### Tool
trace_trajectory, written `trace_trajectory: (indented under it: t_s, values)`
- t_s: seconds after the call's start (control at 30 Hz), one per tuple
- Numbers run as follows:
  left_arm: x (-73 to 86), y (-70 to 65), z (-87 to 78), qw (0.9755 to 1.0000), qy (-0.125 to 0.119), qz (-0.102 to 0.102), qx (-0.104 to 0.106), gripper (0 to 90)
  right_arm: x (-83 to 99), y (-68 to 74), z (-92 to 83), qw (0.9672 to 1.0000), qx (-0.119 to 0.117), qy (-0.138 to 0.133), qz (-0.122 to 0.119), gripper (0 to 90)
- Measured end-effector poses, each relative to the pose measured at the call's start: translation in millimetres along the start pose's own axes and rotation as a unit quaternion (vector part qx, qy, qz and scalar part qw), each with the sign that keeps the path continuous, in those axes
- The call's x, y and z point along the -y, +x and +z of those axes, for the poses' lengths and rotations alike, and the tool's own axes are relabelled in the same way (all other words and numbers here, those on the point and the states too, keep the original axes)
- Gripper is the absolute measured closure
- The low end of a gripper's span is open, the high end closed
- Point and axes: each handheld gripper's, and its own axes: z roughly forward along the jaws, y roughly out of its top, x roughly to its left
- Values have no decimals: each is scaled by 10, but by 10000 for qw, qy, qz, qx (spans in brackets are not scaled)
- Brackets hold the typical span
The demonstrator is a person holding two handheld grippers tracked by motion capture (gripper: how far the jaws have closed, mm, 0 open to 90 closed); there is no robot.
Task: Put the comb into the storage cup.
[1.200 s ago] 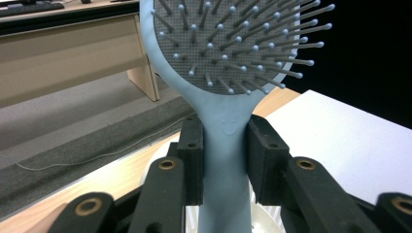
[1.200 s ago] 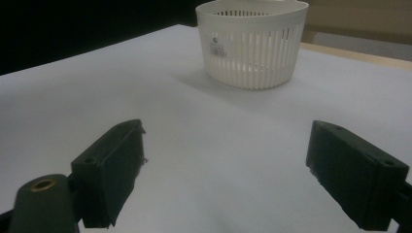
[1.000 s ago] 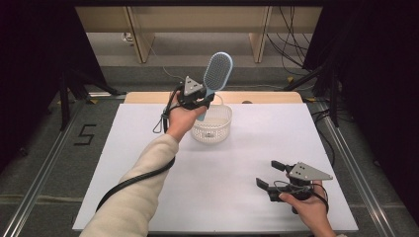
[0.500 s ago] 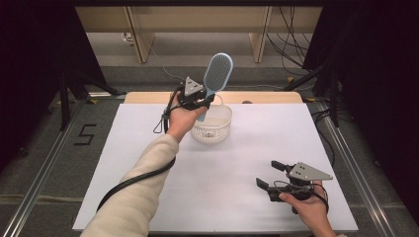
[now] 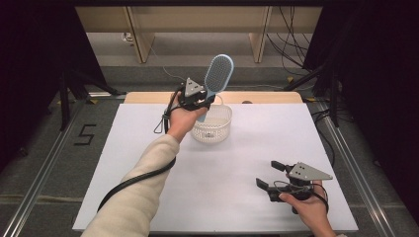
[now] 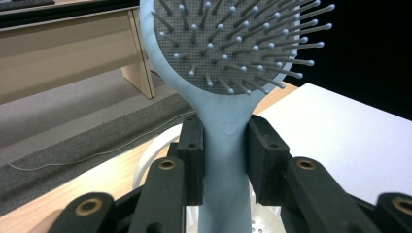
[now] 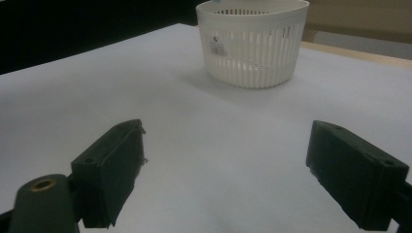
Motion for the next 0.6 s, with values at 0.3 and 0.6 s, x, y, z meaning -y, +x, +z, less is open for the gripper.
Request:
trace_trajectory:
  t_s: [0.3, 0.6]
  values:
    - [14, -14, 16, 9999, 6, 83, 65, 699, 0, 1, 0, 10000, -12, -6, 0, 146]
    - [33, -21, 29, 9998, 30, 147, 99, 699, 0, 1, 1, 10000, -11, -14, 2, 147]
